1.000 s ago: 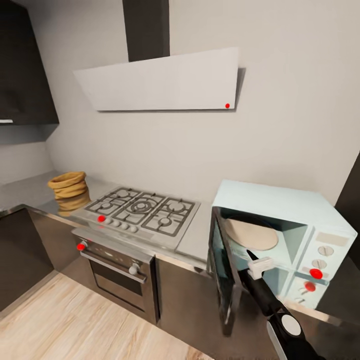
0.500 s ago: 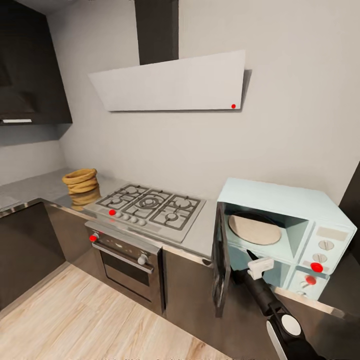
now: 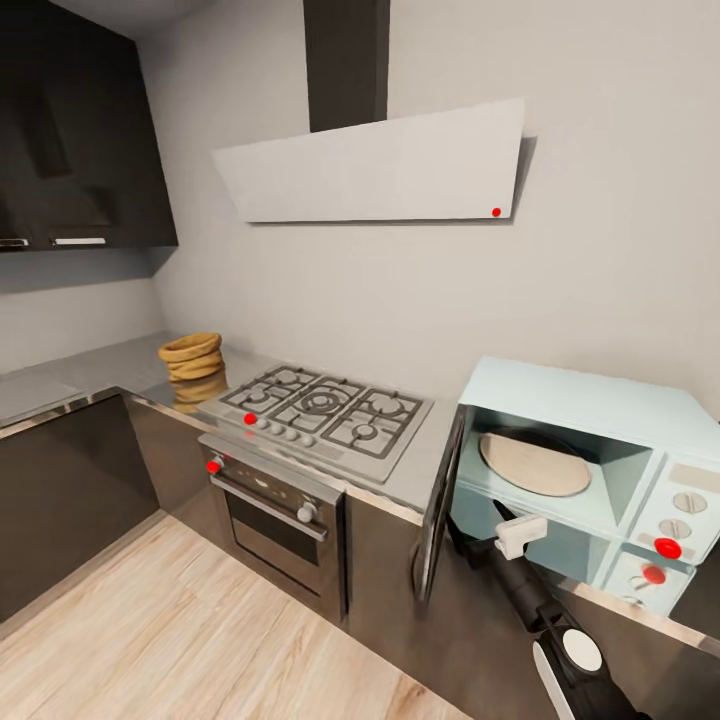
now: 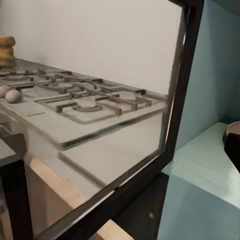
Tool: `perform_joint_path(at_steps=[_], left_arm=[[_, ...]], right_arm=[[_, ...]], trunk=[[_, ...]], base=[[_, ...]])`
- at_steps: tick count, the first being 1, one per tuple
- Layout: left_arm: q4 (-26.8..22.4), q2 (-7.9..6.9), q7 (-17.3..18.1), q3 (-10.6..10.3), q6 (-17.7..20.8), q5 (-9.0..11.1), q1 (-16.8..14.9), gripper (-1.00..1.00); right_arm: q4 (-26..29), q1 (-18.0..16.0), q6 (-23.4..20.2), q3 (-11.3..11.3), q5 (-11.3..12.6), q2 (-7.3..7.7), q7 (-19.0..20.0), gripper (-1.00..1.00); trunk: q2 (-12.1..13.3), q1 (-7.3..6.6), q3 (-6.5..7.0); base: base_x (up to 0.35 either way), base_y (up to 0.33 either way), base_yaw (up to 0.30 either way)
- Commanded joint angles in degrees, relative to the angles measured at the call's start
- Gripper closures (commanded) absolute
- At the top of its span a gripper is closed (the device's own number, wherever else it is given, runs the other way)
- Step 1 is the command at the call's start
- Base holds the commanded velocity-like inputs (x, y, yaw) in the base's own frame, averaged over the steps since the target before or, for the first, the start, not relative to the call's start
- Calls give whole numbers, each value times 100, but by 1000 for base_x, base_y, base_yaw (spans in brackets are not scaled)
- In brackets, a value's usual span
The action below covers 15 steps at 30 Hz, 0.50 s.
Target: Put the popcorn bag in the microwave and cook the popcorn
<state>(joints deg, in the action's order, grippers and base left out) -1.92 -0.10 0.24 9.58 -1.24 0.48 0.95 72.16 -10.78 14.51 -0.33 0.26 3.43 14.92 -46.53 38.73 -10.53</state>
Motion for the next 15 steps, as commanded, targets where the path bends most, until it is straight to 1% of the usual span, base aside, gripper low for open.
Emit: perform_joint_path(at_steps=[1, 4, 9, 15], left_arm=[[-5, 1, 2, 27, -8, 5, 1, -100], [-8, 1, 2, 27, -8, 3, 1, -100], [-4, 1, 2, 27, -8, 3, 1, -100], [-7, 1, 2, 27, -8, 4, 1, -100]], right_arm=[[-4, -3, 15, -2, 0, 0, 28, -100], [-2, -3, 12, -2, 0, 0, 23, -100], [-2, -3, 13, -2, 0, 0, 22, -100], [-3, -5, 16, -2, 0, 0, 28, -100]], trunk=[[-5, 1, -7], [-5, 1, -7], [-5, 1, -7], [-5, 1, -7]], base=[[0, 0, 10], [0, 0, 106], [0, 0, 202], [0, 0, 31]])
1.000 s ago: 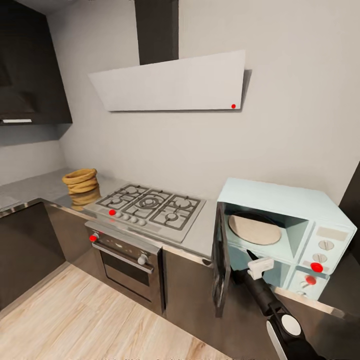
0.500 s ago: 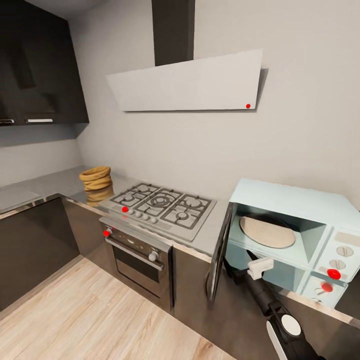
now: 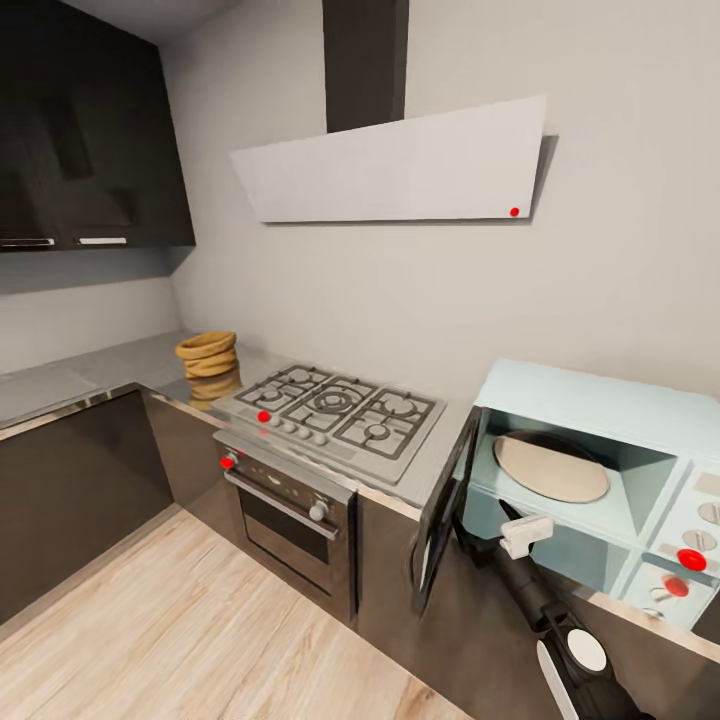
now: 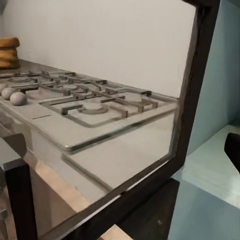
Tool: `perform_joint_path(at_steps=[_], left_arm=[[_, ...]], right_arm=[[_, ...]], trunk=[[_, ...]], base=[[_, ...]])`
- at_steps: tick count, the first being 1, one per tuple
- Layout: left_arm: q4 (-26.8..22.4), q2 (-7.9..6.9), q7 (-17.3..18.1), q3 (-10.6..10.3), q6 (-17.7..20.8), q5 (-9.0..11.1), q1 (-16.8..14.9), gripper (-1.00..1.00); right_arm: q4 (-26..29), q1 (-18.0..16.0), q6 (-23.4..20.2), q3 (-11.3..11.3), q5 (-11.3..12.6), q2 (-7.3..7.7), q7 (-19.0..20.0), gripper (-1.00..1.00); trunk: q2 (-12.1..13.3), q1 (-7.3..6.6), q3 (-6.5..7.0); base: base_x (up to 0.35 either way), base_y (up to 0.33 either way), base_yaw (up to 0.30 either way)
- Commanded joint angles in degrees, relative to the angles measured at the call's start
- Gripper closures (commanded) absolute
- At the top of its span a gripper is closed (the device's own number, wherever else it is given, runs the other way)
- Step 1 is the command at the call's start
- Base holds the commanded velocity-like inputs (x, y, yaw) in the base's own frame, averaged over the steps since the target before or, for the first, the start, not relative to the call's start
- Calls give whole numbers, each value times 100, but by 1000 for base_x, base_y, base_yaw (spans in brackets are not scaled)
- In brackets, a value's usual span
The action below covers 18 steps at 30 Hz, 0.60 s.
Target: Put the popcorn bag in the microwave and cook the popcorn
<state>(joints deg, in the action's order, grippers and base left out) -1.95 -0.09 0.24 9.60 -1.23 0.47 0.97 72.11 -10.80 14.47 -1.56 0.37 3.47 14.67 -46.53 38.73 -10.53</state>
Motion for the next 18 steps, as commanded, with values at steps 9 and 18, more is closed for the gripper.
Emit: perform_joint_path(at_steps=[9, 18], left_arm=[[-6, 1, 2, 25, -9, 5, 0, -100], [-5, 1, 2, 25, -12, 5, 0, -100]], right_arm=[[1, -7, 20, 114, -9, -4, -970, -100], [-3, -2, 6, 155, -13, -8, -1015, -100]], trunk=[[-5, 1, -6], [-5, 1, -6]], base=[[-237, -10, 0], [-326, 71, 0]])
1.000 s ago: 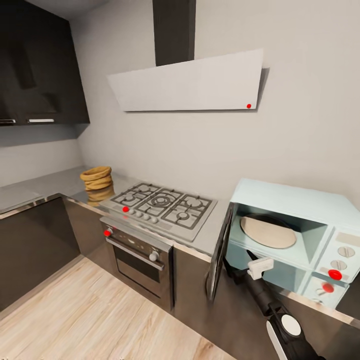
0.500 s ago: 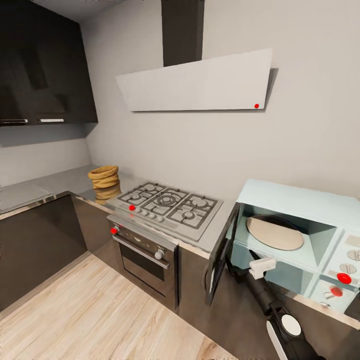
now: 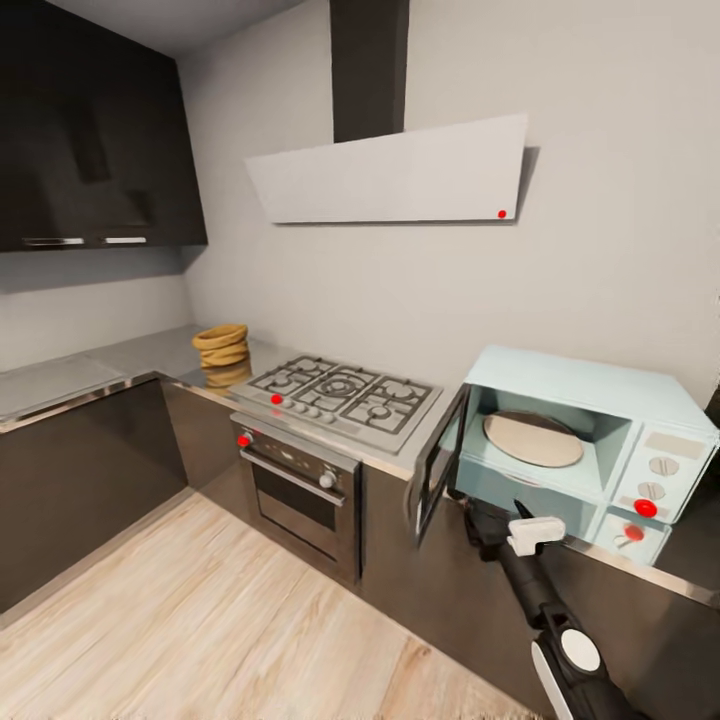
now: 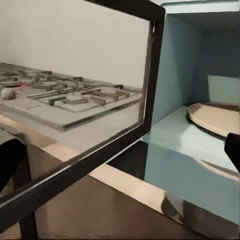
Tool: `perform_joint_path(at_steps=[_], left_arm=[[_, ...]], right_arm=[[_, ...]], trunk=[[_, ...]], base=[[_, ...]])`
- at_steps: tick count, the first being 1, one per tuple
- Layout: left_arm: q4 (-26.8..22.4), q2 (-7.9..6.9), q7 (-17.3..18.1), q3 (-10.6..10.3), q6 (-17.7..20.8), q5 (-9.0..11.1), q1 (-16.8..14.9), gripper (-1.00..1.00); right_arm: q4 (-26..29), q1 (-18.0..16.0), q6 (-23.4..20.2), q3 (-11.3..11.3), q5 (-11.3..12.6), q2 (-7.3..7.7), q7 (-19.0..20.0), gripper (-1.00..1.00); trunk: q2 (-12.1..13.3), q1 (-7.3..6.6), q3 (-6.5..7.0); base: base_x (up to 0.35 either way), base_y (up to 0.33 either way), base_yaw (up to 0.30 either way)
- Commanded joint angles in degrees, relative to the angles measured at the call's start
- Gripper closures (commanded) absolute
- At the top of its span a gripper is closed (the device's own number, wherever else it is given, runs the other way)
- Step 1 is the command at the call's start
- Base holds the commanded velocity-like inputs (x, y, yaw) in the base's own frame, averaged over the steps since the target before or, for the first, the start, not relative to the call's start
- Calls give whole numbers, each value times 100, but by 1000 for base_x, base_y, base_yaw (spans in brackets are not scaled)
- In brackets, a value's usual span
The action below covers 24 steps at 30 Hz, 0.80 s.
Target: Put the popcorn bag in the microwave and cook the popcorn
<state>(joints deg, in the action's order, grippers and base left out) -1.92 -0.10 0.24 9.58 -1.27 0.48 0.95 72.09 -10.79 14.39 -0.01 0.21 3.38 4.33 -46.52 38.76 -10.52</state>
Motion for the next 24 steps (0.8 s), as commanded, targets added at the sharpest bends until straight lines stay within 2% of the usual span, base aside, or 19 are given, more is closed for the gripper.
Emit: perform_joint_path(at_steps=[1, 3, 7, 11, 12, 13, 17, 20, 24], left_arm=[[-6, 1, 2, 27, -10, 5, 2, -100], [-7, 1, 2, 27, -13, 4, 2, -100], [-8, 1, 2, 33, -14, 5, 2, -100], [-6, 1, 2, 35, -14, 5, 2, -100], [-7, 1, 2, 35, -14, 5, 2, -100], [-8, 1, 2, 35, -14, 5, 2, -100], [-8, -3, 2, 35, -14, 4, 2, -100], [-6, 0, 2, 35, -14, 5, 2, -100], [-8, -2, 2, 35, -14, 5, 2, -100]], right_arm=[[-3, -3, 13, 20, 1, -1, 18, -100], [-75, -4, 15, 101, -2, -3, 16, -100], [-873, -5, 12, 153, -3, -4, 8, -100], [-2585, -6, 28, 166, -3, -4, 7, -100], [-3076, -5, 35, 170, -5, -4, 7, -100], [-3983, -4, 44, 172, -17, -4, 10, -100], [-5776, -3, 46, 193, -35, -1, 15, -100], [-6701, -2, 46, 201, -42, 11, 15, -100], [-7000, -2, 34, 199, -46, 14, 16, -100]], trunk=[[-6, -2, -7], [-6, -2, -7], [-6, -2, -7], [-6, -2, -7], [-6, -2, -7], [-6, -2, -7], [-6, -2, -7], [-6, -2, -7], [-6, -2, -6]], base=[[-274, 203, 0], [-265, 218, 0], [-252, 225, 0], [-80, 72, 0], [-23, 21, 0], [-9, 9, 0], [-2, 2, 0], [0, 0, 15], [0, 0, 192]])
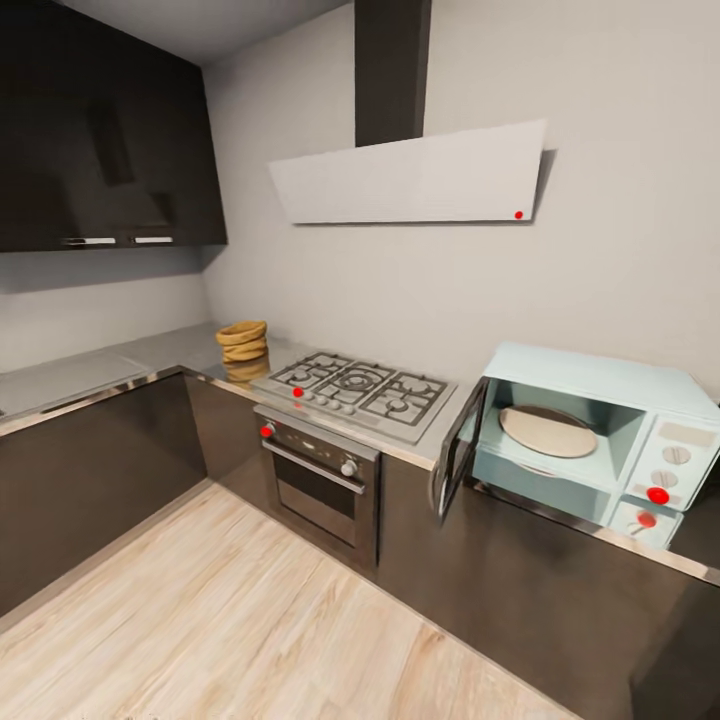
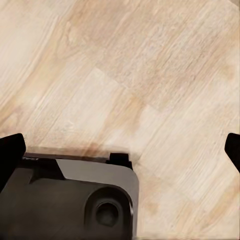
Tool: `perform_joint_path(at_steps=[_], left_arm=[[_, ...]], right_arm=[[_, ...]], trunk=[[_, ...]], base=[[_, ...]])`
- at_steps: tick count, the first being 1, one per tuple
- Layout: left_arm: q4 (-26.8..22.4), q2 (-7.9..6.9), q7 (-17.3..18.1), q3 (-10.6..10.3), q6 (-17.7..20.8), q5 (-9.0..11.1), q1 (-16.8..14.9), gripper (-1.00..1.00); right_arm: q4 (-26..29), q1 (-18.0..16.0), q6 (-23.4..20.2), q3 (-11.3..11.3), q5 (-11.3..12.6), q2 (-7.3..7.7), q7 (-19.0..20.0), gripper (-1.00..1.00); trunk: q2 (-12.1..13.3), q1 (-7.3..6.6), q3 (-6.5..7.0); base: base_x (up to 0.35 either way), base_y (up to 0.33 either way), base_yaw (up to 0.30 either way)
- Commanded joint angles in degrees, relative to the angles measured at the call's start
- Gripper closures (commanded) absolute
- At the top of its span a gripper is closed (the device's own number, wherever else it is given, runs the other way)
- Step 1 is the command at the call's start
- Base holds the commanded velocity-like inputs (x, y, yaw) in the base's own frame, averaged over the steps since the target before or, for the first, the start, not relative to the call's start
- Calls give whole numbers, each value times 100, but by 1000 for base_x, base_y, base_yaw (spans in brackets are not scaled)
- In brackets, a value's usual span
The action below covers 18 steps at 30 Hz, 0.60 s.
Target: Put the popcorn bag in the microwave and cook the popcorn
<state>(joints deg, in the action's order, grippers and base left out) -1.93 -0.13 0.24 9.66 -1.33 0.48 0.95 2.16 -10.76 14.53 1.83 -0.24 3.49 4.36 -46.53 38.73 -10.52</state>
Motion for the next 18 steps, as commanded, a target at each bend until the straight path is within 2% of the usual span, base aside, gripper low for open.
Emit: perform_joint_path(at_steps=[1, 3, 9, 14, 18], left_arm=[[-8, 1, 2, 27, -8, 5, 2, -100], [-7, -1, 2, 27, -8, 4, 2, -100], [-6, 0, 2, 27, -8, 3, 2, -100], [-8, 2, 2, 27, -8, 5, 2, -100], [-1, 22, 2, 23, 1, 1, 2, -100]], right_arm=[[-22, -5, 18, 14, -2, 2, 11, -100], [-38, -5, 22, 12, -1, 2, -20, -100], [-49, -5, 19, -5, 6, -3, -540, -100], [-57, -5, 0, -7, 6, -6, -598, -100], [-188, 127, 130, 116, -31, 124, -518, -100]], trunk=[[-5, 1, -5], [-5, 1, -2], [-5, 1, -1], [-5, 1, -1], [-5, 1, -1]], base=[[0, 0, 242], [0, 0, 250], [0, 0, 256], [0, 0, 257], [0, 0, 0]])
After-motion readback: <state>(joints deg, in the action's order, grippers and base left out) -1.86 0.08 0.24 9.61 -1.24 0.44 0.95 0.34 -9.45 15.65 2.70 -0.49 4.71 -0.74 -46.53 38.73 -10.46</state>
